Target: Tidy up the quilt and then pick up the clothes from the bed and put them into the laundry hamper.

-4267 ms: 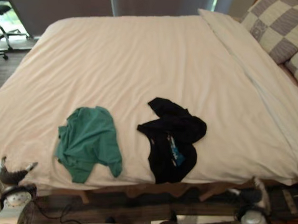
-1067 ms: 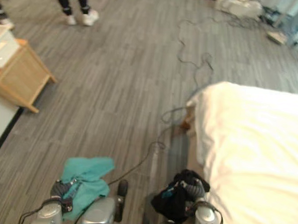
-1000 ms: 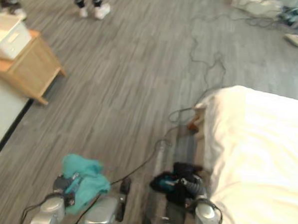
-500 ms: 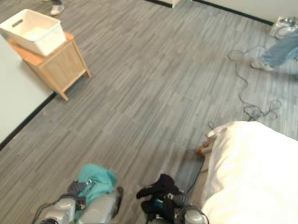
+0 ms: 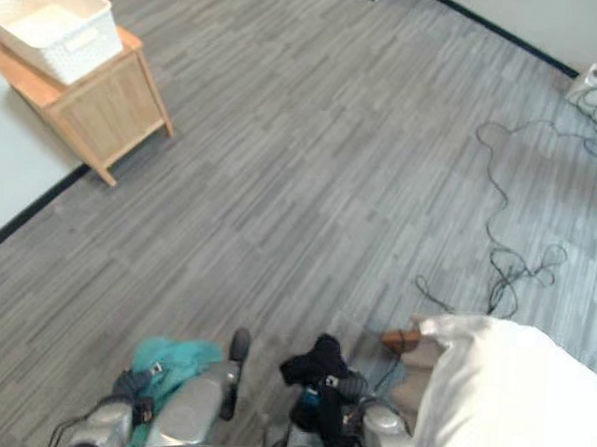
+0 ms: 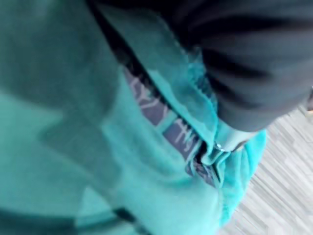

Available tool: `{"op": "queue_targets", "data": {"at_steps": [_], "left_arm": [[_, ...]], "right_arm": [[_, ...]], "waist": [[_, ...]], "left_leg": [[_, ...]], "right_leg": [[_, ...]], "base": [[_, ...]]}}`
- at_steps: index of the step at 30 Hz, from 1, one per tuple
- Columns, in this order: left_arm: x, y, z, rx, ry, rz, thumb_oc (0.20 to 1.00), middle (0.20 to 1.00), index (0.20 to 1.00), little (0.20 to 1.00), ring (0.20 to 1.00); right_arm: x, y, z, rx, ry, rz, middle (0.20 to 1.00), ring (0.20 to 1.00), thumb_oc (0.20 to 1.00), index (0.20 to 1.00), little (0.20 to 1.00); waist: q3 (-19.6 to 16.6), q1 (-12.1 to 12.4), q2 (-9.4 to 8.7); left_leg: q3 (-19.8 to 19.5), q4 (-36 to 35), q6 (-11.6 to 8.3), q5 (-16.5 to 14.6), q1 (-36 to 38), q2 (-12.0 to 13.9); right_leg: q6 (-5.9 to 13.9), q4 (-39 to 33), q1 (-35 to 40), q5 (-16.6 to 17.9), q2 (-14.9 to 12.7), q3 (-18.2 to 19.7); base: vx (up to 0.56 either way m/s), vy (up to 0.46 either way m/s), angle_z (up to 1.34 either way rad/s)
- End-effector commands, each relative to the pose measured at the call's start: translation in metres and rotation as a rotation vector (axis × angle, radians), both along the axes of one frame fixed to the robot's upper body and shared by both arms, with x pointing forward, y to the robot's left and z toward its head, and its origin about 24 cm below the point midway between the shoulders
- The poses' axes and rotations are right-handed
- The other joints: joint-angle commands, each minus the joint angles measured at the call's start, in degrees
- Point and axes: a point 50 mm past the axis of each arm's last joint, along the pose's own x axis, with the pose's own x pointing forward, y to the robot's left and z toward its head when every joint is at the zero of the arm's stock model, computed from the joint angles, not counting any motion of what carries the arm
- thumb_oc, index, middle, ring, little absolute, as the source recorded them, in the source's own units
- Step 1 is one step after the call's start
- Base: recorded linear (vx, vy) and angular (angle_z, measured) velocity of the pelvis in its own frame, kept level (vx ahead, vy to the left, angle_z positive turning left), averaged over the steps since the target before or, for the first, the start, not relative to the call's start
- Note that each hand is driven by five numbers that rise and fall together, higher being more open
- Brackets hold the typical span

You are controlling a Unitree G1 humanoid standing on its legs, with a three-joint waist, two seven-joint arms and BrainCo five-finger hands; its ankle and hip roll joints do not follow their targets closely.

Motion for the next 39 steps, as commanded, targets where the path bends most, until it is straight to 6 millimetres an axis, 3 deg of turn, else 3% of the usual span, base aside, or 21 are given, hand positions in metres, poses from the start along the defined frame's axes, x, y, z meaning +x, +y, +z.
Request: {"op": "queue_targets", "data": {"at_steps": [1,5,6,7,9,10,13,15,18,19,21,23,25,26,27,28,31,33,34,36,39], "left_arm": [[0.021,0.007,0.011,0.060,-0.061,-0.040,0.200,0.200,0.200,0.200,0.200],[0.029,0.003,0.014,0.080,-0.079,-0.077,0.200,0.200,0.200,0.200,0.200],[0.034,-0.003,0.016,0.085,-0.088,-0.105,0.200,0.200,0.200,0.200,0.200],[0.034,-0.003,0.016,0.085,-0.088,-0.105,0.200,0.200,0.200,0.200,0.200],[0.027,0.001,0.012,0.097,-0.066,-0.095,0.200,0.200,0.200,0.200,0.200],[0.026,-0.001,0.011,0.093,-0.066,-0.099,0.200,0.200,0.200,0.200,0.200],[0.013,0.003,0.005,0.057,-0.047,0.007,0.200,0.200,0.200,0.200,0.200],[0.004,0.004,0.003,0.009,-0.058,0.059,0.200,0.200,0.200,0.200,0.200],[0.001,0.007,0.004,0.002,-0.070,0.073,0.200,0.200,0.200,0.200,0.200],[0.001,0.007,0.004,0.002,-0.070,0.073,0.200,0.200,0.200,0.200,0.200],[-0.005,0.003,0.000,-0.007,-0.038,0.088,0.200,0.200,0.200,0.200,0.200],[-0.012,0.001,-0.004,-0.019,-0.018,0.095,0.200,0.200,0.200,0.200,0.200],[-0.016,0.003,-0.005,-0.020,-0.005,0.107,0.200,0.200,0.200,0.200,0.200],[-0.022,0.006,-0.007,-0.014,0.012,0.119,0.200,0.200,0.200,0.200,0.200],[-0.027,0.008,-0.009,-0.001,0.040,0.113,0.200,0.200,0.200,0.200,0.200],[-0.025,0.009,-0.008,-0.007,0.032,0.121,0.200,0.200,0.200,0.200,0.200],[-0.028,0.017,-0.008,0.009,0.040,0.142,0.200,0.200,0.200,0.200,0.200],[-0.038,0.026,-0.010,0.051,0.092,0.164,0.200,0.200,0.200,0.200,0.200],[-0.043,0.027,-0.012,0.065,0.118,0.141,0.200,0.200,0.200,0.200,0.200],[-0.036,0.034,-0.008,0.104,0.108,0.102,0.200,0.200,0.200,0.200,0.200],[-0.015,0.034,0.001,0.126,0.040,0.064,0.200,0.200,0.200,0.200,0.200]], "right_arm": [[0.029,-0.002,0.019,0.047,-0.136,-0.017,0.200,0.200,0.200,0.200,0.200],[0.034,-0.005,0.026,0.096,-0.180,-0.058,0.200,0.200,0.200,0.200,0.200],[0.035,-0.009,0.029,0.092,-0.194,-0.082,0.200,0.200,0.200,0.200,0.200],[0.035,-0.009,0.029,0.092,-0.194,-0.082,0.200,0.200,0.200,0.200,0.200],[0.027,-0.021,0.027,0.053,-0.183,-0.114,0.200,0.200,0.200,0.200,0.200],[0.024,-0.023,0.026,0.032,-0.179,-0.101,0.200,0.200,0.200,0.200,0.200],[0.017,-0.024,0.023,0.002,-0.157,-0.059,0.200,0.200,0.200,0.200,0.200],[0.022,-0.028,0.026,-0.008,-0.172,-0.026,0.200,0.200,0.200,0.200,0.200],[0.039,-0.029,0.039,-0.027,-0.238,0.013,0.200,0.200,0.200,0.200,0.200],[0.039,-0.029,0.039,-0.026,-0.238,0.013,0.200,0.200,0.200,0.200,0.200],[0.046,-0.025,0.043,-0.029,-0.260,0.035,0.200,0.200,0.200,0.200,0.200],[0.047,-0.023,0.042,-0.036,-0.260,0.048,0.200,0.200,0.200,0.200,0.200],[0.048,-0.022,0.041,-0.042,-0.256,0.054,0.200,0.200,0.200,0.200,0.200],[0.048,-0.022,0.040,-0.048,-0.248,0.059,0.200,0.200,0.200,0.200,0.200],[0.047,-0.022,0.035,-0.066,-0.224,0.034,0.200,0.200,0.200,0.200,0.200],[0.047,-0.017,0.035,-0.051,-0.230,0.037,0.200,0.200,0.200,0.200,0.200],[0.043,-0.012,0.031,-0.044,-0.208,0.067,0.200,0.200,0.200,0.200,0.200],[0.040,-0.003,0.025,-0.014,-0.187,0.048,0.200,0.200,0.200,0.200,0.200],[0.038,-0.006,0.024,-0.031,-0.173,0.055,0.200,0.200,0.200,0.200,0.200],[0.039,-0.007,0.027,-0.027,-0.190,0.057,0.200,0.200,0.200,0.200,0.200],[0.030,-0.009,0.024,-0.039,-0.180,0.060,0.200,0.200,0.200,0.200,0.200]], "waist": [[-0.6,-1.0,1.78],[0.0,-5.7,2.71],[0.0,-7.6,2.79],[0.1,-7.7,2.89],[-0.3,-11.2,4.03],[-1.2,-10.9,3.58],[-1.9,-11.5,3.71],[-0.8,-9.2,3.29],[1.7,-5.0,1.06],[1.7,-5.1,1.02],[1.7,-1.8,1.16],[-0.1,-0.2,1.27],[-1.0,0.5,1.74],[-1.6,1.5,2.08],[-2.4,2.7,1.52],[-2.4,2.9,1.22],[-2.8,3.5,0.43],[-3.5,4.1,-1.72],[-3.6,4.0,-1.00],[-3.4,0.3,2.20],[-2.9,-4.2,2.53]], "left_leg": [[-5.7,-2.4,-1.25,-5.8,7.7,4.0],[-10.5,-4.7,-3.16,-8.6,13.7,4.9],[-12.8,-5.7,-5.31,-10.9,16.2,6.4],[-12.9,-5.8,-5.33,-10.9,16.4,6.5],[-15.8,-6.3,-8.76,-15.6,21.8,11.3],[-16.3,-5.3,-9.31,-17.3,22.7,11.9],[-18.1,4.8,-10.70,-13.7,22.7,13.9],[-18.3,21.5,-9.65,-4.9,14.1,13.3],[-13.3,35.7,-6.51,-6.4,3.5,10.4],[-13.3,35.7,-6.51,-6.3,3.5,10.4],[-8.7,31.1,-6.36,-12.0,-1.4,4.5],[-3.6,20.4,-4.49,-11.8,-3.7,1.5],[-0.8,15.5,-4.09,-10.3,-3.8,1.5],[2.6,10.8,-4.05,-7.9,-3.7,2.0],[10.5,9.0,-3.73,-6.7,-5.1,2.9],[12.5,9.2,-3.64,-7.0,-4.2,2.9],[12.7,8.2,-1.82,-7.7,-2.4,1.8],[11.4,6.2,0.88,-10.4,1.9,-0.7],[10.5,5.3,0.93,-10.5,3.3,0.4],[5.3,2.1,0.83,-10.9,9.6,3.1],[-3.5,-0.3,-1.20,-12.5,14.8,3.5]], "right_leg": [[0.85,-4.1,-4.1,6.2,1.5,-2.3],[-1.17,-14.9,-10.4,3.0,2.1,-2.4],[-1.39,-30.2,-12.6,4.5,-1.6,-0.6],[-1.40,-30.3,-12.3,4.5,-1.5,-0.7],[1.09,-38.9,-18.4,10.7,-8.2,4.9],[1.68,-39.7,-16.9,10.4,-8.3,4.6],[1.15,-35.2,-15.3,11.7,-7.1,4.6],[-2.32,-36.1,-11.1,9.9,-5.7,3.2],[-5.70,-39.1,-2.9,7.0,-4.1,0.7],[-5.69,-39.1,-2.9,7.0,-4.1,0.7],[-5.59,-40.9,2.0,4.0,-2.3,-0.8],[-5.50,-41.4,4.3,1.8,-0.2,-1.7],[-5.61,-41.6,5.7,0.3,1.3,-2.4],[-5.81,-41.6,7.5,-1.3,2.8,-3.2],[-5.87,-41.4,10.2,-2.6,5.0,-5.4],[-5.38,-40.1,10.2,-2.2,4.9,-6.5],[-4.55,-37.5,10.7,-2.0,5.3,-7.7],[2.49,-22.5,7.9,5.6,2.5,-9.7],[3.08,-16.9,5.8,8.8,1.4,-10.4],[3.08,-3.0,-0.9,11.0,-1.8,-9.9],[-0.23,-12.3,-6.8,7.1,-4.2,-6.3]], "base": [[0.71,0.039,0.67],[0.64,-0.118,0.80],[0.46,-0.189,1.01],[0.67,-0.287,1.05],[0.88,-0.433,0.85],[1.00,-0.460,1.38],[0.65,-0.359,1.08],[0.32,-0.379,0.76],[0.31,-0.410,0.28],[0.45,-0.271,0.27],[0.56,-0.195,0.23],[0.45,-0.083,0.15],[0.37,-0.031,0.33],[0.71,-0.181,0.17],[0.70,-0.175,0.09],[0.50,-0.152,0.24],[0.40,0.026,0.65],[0.61,0.083,0.55],[0.50,0.000,0.91],[0.75,0.006,1.27],[0.76,-0.144,1.42]]}}
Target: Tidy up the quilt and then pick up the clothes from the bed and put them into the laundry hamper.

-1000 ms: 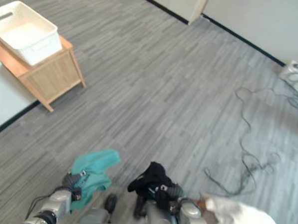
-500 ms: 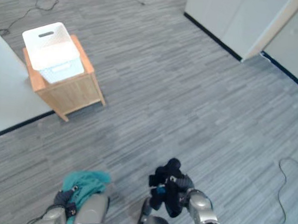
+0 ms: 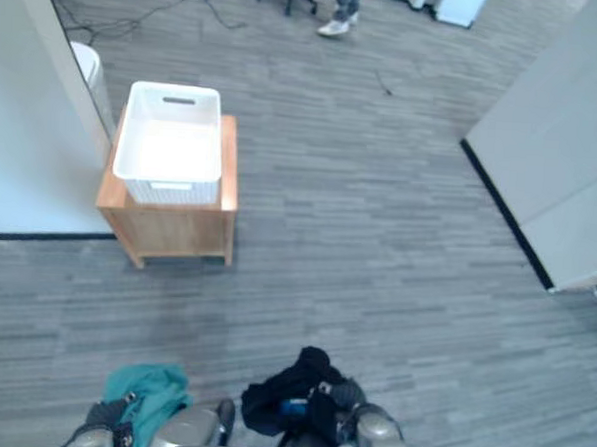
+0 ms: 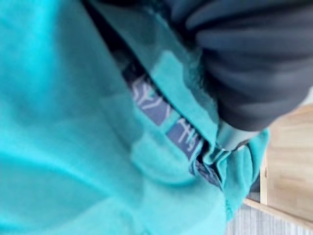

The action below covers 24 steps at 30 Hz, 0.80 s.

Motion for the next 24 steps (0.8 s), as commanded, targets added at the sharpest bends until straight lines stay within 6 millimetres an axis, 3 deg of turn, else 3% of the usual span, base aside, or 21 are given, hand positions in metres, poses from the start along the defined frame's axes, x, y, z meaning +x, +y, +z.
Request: {"op": "queue_targets", "data": {"at_steps": [1,2,3,4,6,7,8,10,11,12,13,14,15,16,17,18,19,20,21,22,24], "left_arm": [[0.034,0.007,0.015,0.057,-0.129,-0.036,0.200,0.200,0.200,0.200,0.200],[0.047,0.001,0.020,0.059,-0.178,-0.063,0.200,0.200,0.200,0.200,0.200],[0.047,0.001,0.020,0.059,-0.178,-0.063,0.200,0.200,0.200,0.200,0.200],[0.064,-0.005,0.026,0.056,-0.231,-0.090,0.200,0.200,0.200,0.200,0.200],[0.071,-0.011,0.029,0.049,-0.257,-0.101,0.200,0.200,0.200,0.200,0.200],[0.071,-0.011,0.029,0.049,-0.257,-0.101,0.200,0.200,0.200,0.200,0.200],[0.070,-0.014,0.027,0.045,-0.253,-0.128,0.200,0.200,0.200,0.200,0.200],[0.068,-0.013,0.027,0.051,-0.243,-0.128,0.200,0.200,0.200,0.200,0.200],[0.059,-0.014,0.022,0.043,-0.214,-0.107,0.200,0.200,0.200,0.200,0.200],[0.059,-0.014,0.022,0.043,-0.214,-0.107,0.200,0.200,0.200,0.200,0.200],[0.046,-0.020,0.015,0.028,-0.180,-0.101,0.200,0.200,0.200,0.200,0.200],[0.044,-0.023,0.013,0.022,-0.175,-0.111,0.200,0.200,0.200,0.200,0.200],[0.044,-0.023,0.013,0.022,-0.175,-0.111,0.200,0.200,0.200,0.200,0.200],[0.045,-0.026,0.014,0.017,-0.181,-0.126,0.200,0.200,0.200,0.200,0.200],[0.057,-0.024,0.020,0.023,-0.220,-0.143,0.200,0.200,0.200,0.200,0.200],[0.057,-0.024,0.020,0.023,-0.220,-0.143,0.200,0.200,0.200,0.200,0.200],[0.061,-0.023,0.024,0.027,-0.255,-0.159,0.200,0.200,0.200,0.200,0.200],[0.060,-0.023,0.024,0.027,-0.254,-0.159,0.200,0.200,0.200,0.200,0.200],[0.063,-0.024,0.027,0.025,-0.277,-0.166,0.200,0.200,0.200,0.200,0.200],[0.063,-0.024,0.027,0.025,-0.277,-0.166,0.200,0.200,0.200,0.200,0.200],[0.061,-0.023,0.027,0.050,-0.271,-0.178,0.200,0.200,0.200,0.200,0.200]], "right_arm": [[0.027,-0.008,0.020,-0.044,-0.138,0.067,0.200,0.200,0.200,0.200,0.200],[0.024,-0.006,0.020,-0.035,-0.139,0.077,0.200,0.200,0.200,0.200,0.200],[0.024,-0.006,0.020,-0.035,-0.139,0.077,0.200,0.200,0.200,0.200,0.200],[0.022,-0.005,0.019,-0.033,-0.137,0.072,0.200,0.200,0.200,0.200,0.200],[0.021,-0.004,0.019,-0.035,-0.134,0.067,0.200,0.200,0.200,0.200,0.200],[0.021,-0.004,0.019,-0.035,-0.134,0.067,0.200,0.200,0.200,0.200,0.200],[0.017,-0.002,0.016,-0.051,-0.115,0.089,0.200,0.200,0.200,0.200,0.200],[0.013,0.001,0.012,-0.044,-0.095,0.095,0.200,0.200,0.200,0.200,0.200],[0.012,0.002,0.012,-0.057,-0.096,0.115,0.200,0.200,0.200,0.200,0.200],[0.012,0.002,0.012,-0.057,-0.096,0.115,0.200,0.200,0.200,0.200,0.200],[0.013,0.001,0.014,-0.058,-0.114,0.113,0.200,0.200,0.200,0.200,0.200],[0.014,0.001,0.015,-0.058,-0.126,0.117,0.200,0.200,0.200,0.200,0.200],[0.014,0.001,0.015,-0.058,-0.126,0.117,0.200,0.200,0.200,0.200,0.200],[0.015,0.002,0.018,-0.059,-0.141,0.134,0.200,0.200,0.200,0.200,0.200],[0.024,0.002,0.024,-0.073,-0.175,0.166,0.200,0.200,0.200,0.200,0.200],[0.024,0.002,0.024,-0.072,-0.175,0.166,0.200,0.200,0.200,0.200,0.200],[0.032,0.005,0.030,-0.087,-0.208,0.219,0.200,0.200,0.200,0.200,0.200],[0.032,0.005,0.030,-0.087,-0.208,0.219,0.200,0.200,0.200,0.200,0.200],[0.034,0.007,0.032,-0.083,-0.222,0.235,0.200,0.200,0.200,0.200,0.200],[0.034,0.007,0.032,-0.083,-0.222,0.234,0.200,0.200,0.200,0.200,0.200],[0.037,0.008,0.031,-0.092,-0.223,0.218,0.200,0.200,0.200,0.200,0.200]], "waist": [[1.1,-0.8,-0.37],[1.1,-2.9,-1.19],[1.1,-3.0,-1.19],[1.3,-4.8,-1.53],[1.6,-6.8,0.06],[1.6,-6.8,0.14],[1.4,-7.1,-0.34],[0.7,-7.7,-0.83],[-0.5,-8.0,-0.45],[-0.5,-8.0,-0.44],[-0.2,-7.6,-0.15],[0.2,-7.6,-0.21],[0.1,-7.8,-0.39],[0.5,-7.7,-1.26],[2.0,-5.7,-2.97],[2.0,-5.7,-2.99],[3.2,-3.5,-3.90],[3.3,-3.5,-3.76],[3.3,-2.6,-3.91],[3.3,-2.6,-3.90],[2.5,-1.1,-3.04]], "left_leg": [[1.7,-6.5,-4.54,3.3,5.2,3.3],[-3.4,-7.6,-6.82,2.1,7.7,3.6],[-3.4,-7.6,-6.82,2.2,7.6,3.6],[-7.8,-9.3,-8.98,0.8,9.8,5.3],[-10.3,-11.0,-11.28,-0.8,12.8,9.8],[-10.3,-11.0,-11.30,-0.8,12.9,9.8],[-11.6,-10.1,-12.87,-1.4,13.9,12.1],[-12.5,-10.2,-13.57,-1.8,14.9,12.9],[-12.7,-7.9,-14.59,1.9,14.1,15.6],[-12.7,-7.9,-14.60,1.9,14.1,15.7],[-10.4,-2.8,-14.56,8.1,10.9,17.1],[-6.6,2.2,-14.04,10.7,8.1,18.0],[-6.8,2.1,-14.02,11.0,7.8,17.8],[-2.2,7.3,-13.08,11.2,5.5,17.5],[-3.1,18.6,-11.86,7.0,-1.0,9.9],[-3.1,18.6,-11.85,7.0,-1.1,9.8],[-3.6,21.0,-11.49,4.6,-5.9,3.5],[-3.6,21.4,-11.46,4.2,-6.0,3.6],[0.4,17.3,-10.98,3.1,-7.6,4.8],[0.4,17.3,-10.98,3.1,-7.5,4.8],[5.6,5.1,-9.95,6.7,-10.7,5.2]], "right_leg": [[1.76,-27.3,9.4,7.6,1.4,3.2],[1.30,-40.0,7.7,7.1,1.7,8.7],[1.29,-40.0,7.7,7.1,1.7,8.7],[2.43,-51.4,4.1,10.4,-0.9,12.8],[4.19,-55.0,0.9,13.6,-3.4,13.5],[4.18,-55.1,1.0,13.6,-3.3,13.4],[4.92,-54.3,1.1,13.8,-4.5,11.6],[4.62,-53.4,2.3,13.2,-3.6,12.1],[3.96,-50.9,2.9,12.5,-1.1,13.0],[3.96,-50.9,2.9,12.5,-1.0,13.0],[2.22,-50.9,4.8,11.1,0.5,11.2],[0.96,-51.9,7.2,10.2,1.0,9.6],[0.97,-52.0,7.0,10.3,0.8,9.5],[-0.47,-52.8,9.4,9.5,1.0,8.0],[-2.12,-53.7,12.4,8.1,1.5,8.2],[-2.12,-53.7,12.3,8.1,1.5,8.1],[-2.66,-53.3,14.0,7.1,2.1,8.2],[-2.62,-53.3,14.2,7.0,2.2,8.1],[-2.31,-54.5,16.5,5.9,2.3,7.4],[-2.31,-54.6,16.6,5.9,2.4,7.4],[-2.43,-55.4,20.2,3.4,4.0,5.7]], "base": [[0.64,-0.316,1.44],[0.46,-0.229,1.21],[0.89,-0.497,1.50],[0.64,-0.392,1.18],[0.63,-0.400,1.48],[0.56,-0.375,1.63],[0.54,-0.361,1.44],[0.53,-0.365,0.85],[0.34,-0.239,0.37],[0.53,-0.457,0.32],[0.26,-0.330,0.18],[0.25,-0.331,0.32],[0.15,-0.268,0.59],[0.21,-0.418,0.72],[0.22,-0.417,0.60],[0.26,-0.432,0.30],[0.14,-0.167,0.07],[0.29,-0.190,-0.03],[0.15,-0.019,-0.13],[0.38,-0.021,0.05],[0.31,0.016,0.41]]}}
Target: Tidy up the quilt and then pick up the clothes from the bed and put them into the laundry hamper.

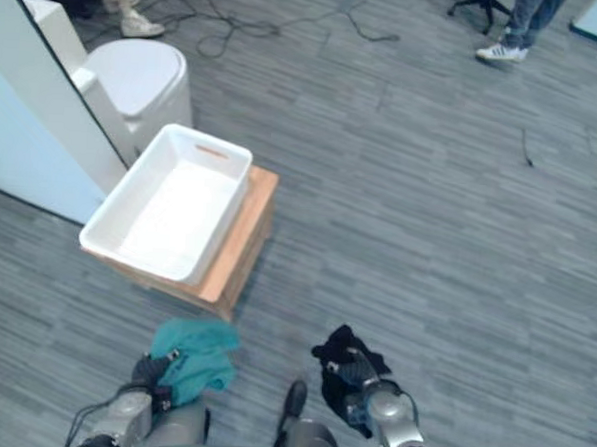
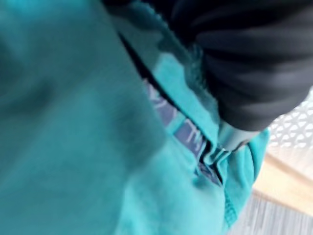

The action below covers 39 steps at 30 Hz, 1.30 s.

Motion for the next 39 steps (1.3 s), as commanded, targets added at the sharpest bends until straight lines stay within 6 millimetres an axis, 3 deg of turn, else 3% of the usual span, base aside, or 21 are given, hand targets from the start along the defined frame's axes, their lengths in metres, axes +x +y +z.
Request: {"op": "queue_targets", "data": {"at_steps": [1,2,4,5,7,8,12,14,20,22,24,25,27,28,29,30,31,32,36,38,39], "left_arm": [[0.001,0.018,0.006,0.086,-0.022,-0.010,0.200,0.200,0.200,0.200,0.200],[-0.001,0.020,0.005,0.089,-0.012,-0.014,0.200,0.200,0.200,0.200,0.200],[-0.001,0.022,0.005,0.089,-0.004,-0.002,0.200,0.200,0.200,0.200,0.200],[-0.004,0.022,0.002,0.104,0.017,0.004,0.200,0.200,0.200,0.200,0.200],[-0.007,0.022,0.000,0.109,0.032,0.007,0.200,0.200,0.200,0.200,0.200],[-0.009,0.028,0.000,0.118,0.040,0.037,0.200,0.200,0.200,0.200,0.200],[-0.004,0.031,0.003,0.124,0.021,0.029,0.200,0.200,0.200,0.200,0.200],[0.000,0.030,0.005,0.127,0.009,0.025,0.200,0.200,0.200,0.200,0.200],[0.000,0.024,0.003,0.136,0.020,-0.002,0.200,0.200,0.200,0.200,0.200],[0.000,0.030,0.004,0.146,0.021,0.004,0.200,0.200,0.200,0.200,0.200],[-0.002,0.038,0.004,0.162,0.033,0.030,0.200,0.200,0.200,0.200,0.200],[-0.006,0.040,0.003,0.159,0.039,0.054,0.200,0.200,0.200,0.200,0.200],[-0.007,0.040,0.003,0.149,0.035,0.073,0.200,0.200,0.200,0.200,0.200],[-0.007,0.038,0.003,0.132,0.021,0.091,0.200,0.200,0.200,0.200,0.200],[-0.010,0.034,0.001,0.111,0.021,0.099,0.200,0.200,0.200,0.200,0.200],[-0.010,0.034,0.001,0.110,0.022,0.099,0.200,0.200,0.200,0.200,0.200],[-0.020,0.031,-0.004,0.086,0.048,0.107,0.200,0.200,0.200,0.200,0.200],[-0.028,0.028,-0.008,0.089,0.073,0.103,0.200,0.200,0.200,0.200,0.200],[-0.038,0.029,-0.012,0.086,0.119,0.102,0.200,0.200,0.200,0.200,0.200],[-0.050,0.029,-0.017,0.083,0.165,0.095,0.200,0.200,0.200,0.200,0.200],[-0.055,0.028,-0.019,0.093,0.190,0.080,0.200,0.200,0.200,0.200,0.200]], "right_arm": [[0.007,0.007,0.007,0.008,-0.063,0.046,0.200,0.200,0.200,0.200,0.200],[0.015,0.003,0.010,0.003,-0.083,-0.012,0.200,0.200,0.200,0.200,0.200],[0.014,0.006,0.008,0.004,-0.072,-0.010,0.200,0.200,0.200,0.200,0.200],[0.014,0.011,0.007,0.021,-0.080,-0.028,0.200,0.200,0.200,0.200,0.200],[0.014,0.012,0.006,0.024,-0.070,-0.036,0.200,0.200,0.200,0.200,0.200],[0.015,0.009,0.005,0.019,-0.069,-0.054,0.200,0.200,0.200,0.200,0.200],[0.010,0.000,0.002,0.001,-0.051,-0.110,0.200,0.200,0.200,0.200,0.200],[0.006,-0.006,-0.001,-0.001,-0.032,-0.159,0.200,0.200,0.200,0.200,0.200],[-0.002,-0.015,-0.003,0.029,-0.032,-0.287,0.200,0.200,0.200,0.200,0.200],[0.004,-0.012,0.003,0.037,-0.070,-0.270,0.200,0.200,0.200,0.200,0.200],[0.013,-0.004,0.010,0.049,-0.110,-0.224,0.200,0.200,0.200,0.200,0.200],[0.021,0.000,0.018,0.060,-0.152,-0.193,0.200,0.200,0.200,0.200,0.200],[0.031,-0.003,0.028,0.048,-0.207,-0.176,0.200,0.200,0.200,0.200,0.200],[0.040,-0.008,0.038,0.037,-0.259,-0.180,0.200,0.200,0.200,0.200,0.200],[0.046,-0.016,0.046,0.029,-0.303,-0.198,0.200,0.200,0.200,0.200,0.200],[0.045,-0.016,0.046,0.028,-0.302,-0.198,0.200,0.200,0.200,0.200,0.200],[0.053,-0.025,0.059,-0.007,-0.363,-0.207,0.200,0.200,0.200,0.200,0.200],[0.056,-0.029,0.067,-0.016,-0.399,-0.212,0.200,0.200,0.200,0.200,0.200],[0.059,-0.050,0.080,-0.084,-0.458,-0.275,0.200,0.200,0.200,0.200,0.200],[0.058,-0.067,0.092,-0.120,-0.503,-0.326,0.200,0.200,0.200,0.200,0.200],[0.062,-0.075,0.106,-0.149,-0.558,-0.345,0.200,0.200,0.200,0.200,0.200]], "waist": [[-1.4,2.9,1.58],[-1.9,2.9,2.21],[-2.2,3.4,2.21],[-2.5,2.8,2.46],[-3.0,2.2,2.66],[-3.0,0.2,3.90],[-3.7,-1.8,3.98],[-4.2,-2.6,3.58],[-5.1,-5.7,2.10],[-5.0,-5.5,1.28],[-5.4,-5.2,0.86],[-5.4,-4.4,1.52],[-5.1,-3.7,2.08],[-4.4,-3.6,2.45],[-3.7,-3.9,2.39],[-3.8,-3.9,2.31],[-3.3,-4.7,1.66],[-3.0,-5.0,1.23],[-4.2,-6.0,1.00],[-5.6,-7.7,1.95],[-5.9,-8.4,2.54]], "left_leg": [[5.3,-15.4,2.54,6.5,2.0,0.5],[11.3,-18.5,2.38,8.9,2.5,2.8],[10.4,-20.0,3.00,8.7,3.7,1.4],[9.4,-22.6,4.45,7.7,7.6,0.0],[8.9,-23.0,5.07,7.5,8.4,-0.3],[7.2,-25.2,5.64,7.5,11.6,-0.1],[3.5,-27.5,4.52,7.8,14.2,0.9],[1.0,-29.0,3.15,8.0,14.7,2.0],[-11.0,-29.8,-0.74,6.2,15.1,5.6],[-13.2,-29.7,-2.31,6.4,14.5,7.3],[-14.6,-31.1,-3.93,8.4,14.4,10.1],[-15.7,-32.3,-5.51,11.8,12.1,12.9],[-15.7,-32.5,-6.67,14.5,9.9,14.1],[-14.3,-32.5,-6.46,16.7,7.6,14.2],[-8.4,-32.5,-5.42,17.9,6.3,14.6],[-8.4,-32.5,-5.41,17.4,6.5,14.5],[2.1,-30.4,-3.29,15.1,8.1,14.2],[4.2,-25.2,-2.21,12.0,9.1,12.4],[7.0,-17.6,-0.95,6.2,10.9,7.0],[10.0,-22.0,-0.20,4.0,14.8,5.7],[10.0,-25.7,-0.42,5.6,15.6,6.2]], "right_leg": [[6.04,2.5,2.7,-4.6,1.2,1.9],[6.07,4.2,2.9,-5.8,1.8,0.1],[6.31,6.6,2.9,-5.9,2.2,0.4],[8.13,16.0,2.4,-5.5,1.2,-2.0],[9.66,19.7,1.1,-3.9,0.5,-1.8],[11.73,28.0,-3.4,-0.2,-0.1,0.7],[10.72,23.2,-5.2,-2.4,-1.1,3.8],[10.14,16.4,-4.6,-2.9,-2.0,7.9],[12.54,8.7,-5.2,1.4,-4.7,32.1],[12.56,6.6,-4.0,-1.6,-4.3,32.4],[11.87,5.1,-2.5,-4.0,-2.8,29.6],[10.61,2.9,-1.5,-5.4,-0.3,28.8],[9.86,1.4,-0.5,-5.8,0.5,26.9],[9.39,0.2,0.4,-6.0,0.6,24.8],[9.06,-0.1,0.4,-5.5,0.4,23.2],[9.02,-0.1,0.6,-5.9,0.2,23.1],[8.47,-0.1,-0.6,-4.8,0.3,18.8],[7.70,-0.1,-1.0,-4.2,0.6,17.6],[6.04,0.0,-2.4,-3.6,1.4,12.2],[6.52,-0.1,-2.3,-3.3,2.3,8.8],[6.67,0.2,-1.9,-2.9,2.6,8.0]], "base": [[0.16,0.004,0.82],[0.18,0.056,0.52],[0.23,0.081,0.26],[0.27,0.058,0.37],[0.27,0.072,0.54],[0.27,0.053,0.59],[0.26,-0.119,0.71],[0.19,-0.303,0.71],[0.22,-0.395,1.17],[0.12,-0.440,1.44],[0.12,-0.627,1.10],[0.07,-0.492,0.59],[-0.04,-0.325,0.61],[-0.20,-0.288,0.53],[-0.14,-0.148,0.59],[-0.31,-0.270,0.94],[-0.29,-0.342,1.44],[-0.39,-0.425,1.51],[-0.14,-0.202,0.73],[0.00,-0.099,0.91],[0.04,-0.015,1.01]]}}
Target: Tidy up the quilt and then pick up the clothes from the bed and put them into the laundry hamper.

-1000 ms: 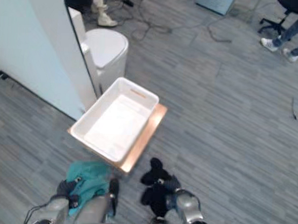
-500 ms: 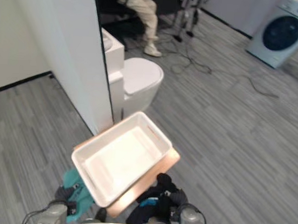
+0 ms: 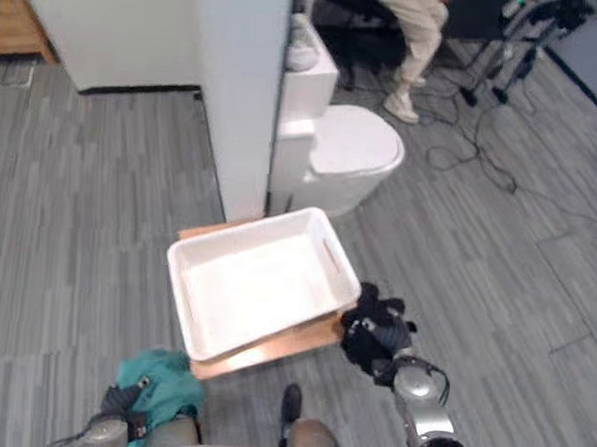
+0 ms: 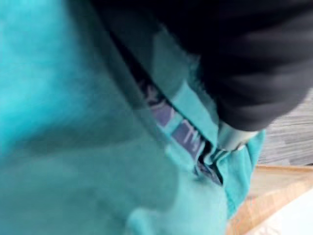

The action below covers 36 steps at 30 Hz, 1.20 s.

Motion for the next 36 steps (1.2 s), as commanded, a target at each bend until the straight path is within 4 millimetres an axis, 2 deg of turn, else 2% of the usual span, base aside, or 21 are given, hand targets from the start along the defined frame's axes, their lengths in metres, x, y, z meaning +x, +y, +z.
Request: {"op": "queue_targets", "data": {"at_steps": [1,3,4,7,8,9,11,13,15,16,21,23,26,27,29,31,32,33,34,35,36], "left_arm": [[-0.011,0.001,-0.003,0.022,0.048,-0.035,0.200,0.200,0.200,0.200,0.200],[-0.013,0.007,-0.003,0.030,0.058,-0.034,0.200,0.200,0.200,0.200,0.200],[-0.013,0.007,-0.003,0.030,0.058,-0.034,0.200,0.200,0.200,0.200,0.200],[-0.016,0.013,-0.002,0.034,0.065,-0.027,0.200,0.200,0.200,0.200,0.200],[-0.016,0.013,-0.002,0.034,0.064,-0.027,0.200,0.200,0.200,0.200,0.200],[-0.018,0.014,-0.002,0.035,0.078,-0.039,0.200,0.200,0.200,0.200,0.200],[-0.017,0.014,-0.002,0.035,0.080,-0.043,0.200,0.200,0.200,0.200,0.200],[-0.016,0.015,-0.002,0.033,0.086,-0.051,0.200,0.200,0.200,0.200,0.200],[-0.015,0.015,-0.002,0.032,0.081,-0.048,0.200,0.200,0.200,0.200,0.200],[-0.008,0.016,0.001,0.032,0.055,-0.044,0.200,0.200,0.200,0.200,0.200],[0.009,0.013,0.008,0.022,-0.017,-0.055,0.200,0.200,0.200,0.200,0.200],[0.027,0.006,0.017,0.004,-0.104,-0.080,0.200,0.200,0.200,0.200,0.200],[0.039,0.003,0.025,-0.004,-0.165,-0.097,0.200,0.200,0.200,0.200,0.200],[0.053,-0.003,0.035,-0.018,-0.239,-0.127,0.200,0.200,0.200,0.200,0.200],[0.059,-0.005,0.039,-0.023,-0.269,-0.139,0.200,0.200,0.200,0.200,0.200],[0.081,-0.016,0.056,-0.024,-0.369,-0.211,0.200,0.200,0.200,0.200,0.200],[0.081,-0.016,0.056,-0.023,-0.370,-0.211,0.200,0.200,0.200,0.200,0.200],[0.137,-0.060,0.130,0.123,-0.766,-0.450,0.200,0.200,0.200,0.200,0.200],[0.131,-0.037,0.133,0.335,-0.759,-0.539,0.200,0.200,0.200,0.200,0.200],[0.126,-0.033,0.135,0.323,-0.772,-0.578,0.200,0.200,0.200,0.200,0.200],[0.108,-0.030,0.101,0.015,-0.604,-0.380,0.200,0.200,0.200,0.200,0.200]], "right_arm": [[0.032,-0.008,0.049,-0.082,-0.237,-0.011,0.200,0.200,0.200,0.200,0.200],[0.044,-0.018,0.078,-0.136,-0.335,-0.023,0.200,0.200,0.200,0.200,0.200],[0.044,-0.018,0.078,-0.136,-0.335,-0.023,0.200,0.200,0.200,0.200,0.200],[0.064,-0.023,0.128,-0.198,-0.510,-0.007,0.200,0.200,0.200,0.200,0.200],[0.064,-0.023,0.129,-0.198,-0.511,-0.008,0.200,0.200,0.200,0.200,0.200],[0.075,-0.019,0.159,-0.233,-0.615,0.015,0.200,0.200,0.200,0.200,0.200],[0.079,-0.016,0.168,-0.241,-0.644,0.032,0.200,0.200,0.200,0.200,0.200],[0.092,0.003,0.197,-0.270,-0.726,0.123,0.200,0.200,0.200,0.200,0.200],[0.096,0.010,0.202,-0.274,-0.739,0.151,0.200,0.200,0.200,0.200,0.200],[0.102,0.025,0.208,-0.280,-0.746,0.214,0.200,0.200,0.200,0.200,0.200],[0.109,0.057,0.202,-0.249,-0.715,0.318,0.200,0.200,0.200,0.200,0.200],[0.113,0.079,0.188,-0.198,-0.669,0.378,0.200,0.200,0.200,0.200,0.200],[0.114,0.093,0.178,-0.167,-0.635,0.419,0.200,0.200,0.200,0.200,0.200],[0.114,0.113,0.167,-0.140,-0.594,0.485,0.200,0.200,0.200,0.200,0.200],[0.114,0.119,0.162,-0.133,-0.579,0.504,0.200,0.200,0.200,0.200,0.200],[0.115,0.141,0.134,-0.128,-0.466,0.564,0.200,0.200,0.200,0.200,0.200],[0.115,0.142,0.134,-0.128,-0.468,0.565,0.200,0.200,0.200,0.200,0.200],[0.112,0.150,0.106,-0.147,-0.410,0.498,0.730,0.730,0.730,0.730,0.730],[0.116,0.147,0.092,-0.179,-0.349,0.452,1.000,1.000,1.000,1.000,1.000],[0.123,0.140,0.094,-0.275,-0.347,0.412,1.000,1.000,1.000,1.000,1.000],[0.132,0.131,0.099,-0.330,-0.324,0.378,1.000,1.000,1.000,1.000,1.000]], "waist": [[-2.4,-0.2,1.27],[-2.9,-0.4,1.49],[-2.9,-0.3,1.49],[-3.0,0.4,1.37],[-3.0,0.4,1.40],[-2.9,0.9,1.19],[-2.9,1.0,1.13],[-2.9,1.7,0.84],[-2.9,1.8,0.80],[-2.9,2.2,0.68],[-3.0,2.6,0.51],[-2.9,3.1,0.59],[-2.7,3.3,0.61],[-2.4,3.7,0.87],[-2.2,3.8,0.91],[-1.4,4.5,1.49],[-1.4,4.5,1.47],[0.8,6.8,1.79],[1.3,7.5,2.29],[1.7,8.1,3.00],[1.8,8.3,3.64]], "left_leg": [[1.0,-3.3,-3.64,-3.7,10.9,2.0],[0.3,-8.8,-4.14,-1.9,13.2,2.8],[0.3,-8.8,-4.14,-1.9,13.2,2.8],[-0.1,-9.8,-4.39,-0.7,13.4,3.4],[-0.1,-9.8,-4.40,-0.7,13.4,3.4],[-0.2,-9.8,-4.57,-0.5,13.1,3.7],[-0.3,-9.8,-4.62,-0.4,13.0,3.8],[-0.5,-9.8,-4.67,-0.1,13.0,3.8],[-0.5,-9.8,-4.65,-0.1,13.1,3.8],[-0.5,-9.8,-4.61,-0.1,13.2,3.7],[-0.3,-9.8,-4.54,0.0,13.1,3.6],[-0.3,-9.8,-4.49,0.1,12.8,3.6],[-0.3,-9.8,-4.48,0.1,12.6,3.5],[-0.4,-9.8,-4.51,0.2,12.3,3.5],[-0.5,-9.8,-4.52,0.3,12.1,3.5],[-0.9,-9.8,-4.63,0.7,11.1,3.4],[-0.9,-9.8,-4.63,0.7,11.0,3.4],[-2.1,-9.8,-4.70,1.2,9.4,3.4],[-2.7,-9.8,-4.70,1.8,8.2,3.0],[-3.2,-9.8,-4.77,2.2,7.4,2.8],[-3.3,-9.8,-4.72,2.4,7.0,2.7]], "right_leg": [[5.00,0.3,0.4,-3.6,0.4,1.0],[5.00,0.4,0.3,-3.3,0.8,0.8],[5.00,0.3,0.3,-3.3,0.8,0.8],[5.12,0.5,0.4,-2.8,0.6,0.7],[5.12,0.5,0.4,-2.8,0.6,0.6],[5.11,0.6,0.6,-2.7,0.4,0.3],[5.12,0.7,0.6,-2.7,0.3,0.1],[5.19,0.7,1.0,-2.6,0.0,-0.3],[5.22,0.7,1.2,-2.6,0.0,-0.3],[5.31,0.6,1.3,-2.3,-0.3,-0.3],[5.50,0.5,1.4,-2.0,-0.5,0.0],[5.62,0.4,1.5,-1.9,-0.7,-0.1],[5.70,0.3,1.5,-1.8,-0.8,-0.1],[5.82,0.1,1.4,-1.6,-1.0,-0.3],[5.88,0.0,1.2,-1.5,-1.1,-0.4],[5.97,0.0,0.5,-1.5,-1.3,-0.8],[5.97,0.0,0.5,-1.5,-1.3,-0.8],[6.12,0.0,0.0,-1.4,-1.5,-1.5],[6.24,0.0,-0.8,-1.2,-1.7,-1.8],[6.33,0.0,-1.4,-1.1,-1.8,-2.2],[6.31,0.0,-1.8,-1.1,-1.8,-2.5]], "base": [[0.01,0.024,0.85],[-0.03,0.031,0.12],[-0.06,0.035,-0.07],[-0.05,0.033,0.09],[-0.06,0.043,0.15],[-0.05,0.039,0.08],[-0.04,0.029,0.04],[-0.02,0.031,0.04],[0.00,0.000,0.00],[0.00,0.031,-0.02],[0.01,0.019,0.02],[0.00,0.000,0.00],[0.00,0.000,0.00],[0.00,0.000,0.00],[-0.02,0.004,0.02],[-0.03,0.008,0.08],[-0.12,-0.061,0.16],[-0.17,-0.041,0.16],[-0.20,-0.029,0.26],[-0.11,0.051,0.38],[-0.05,0.029,0.37]]}}
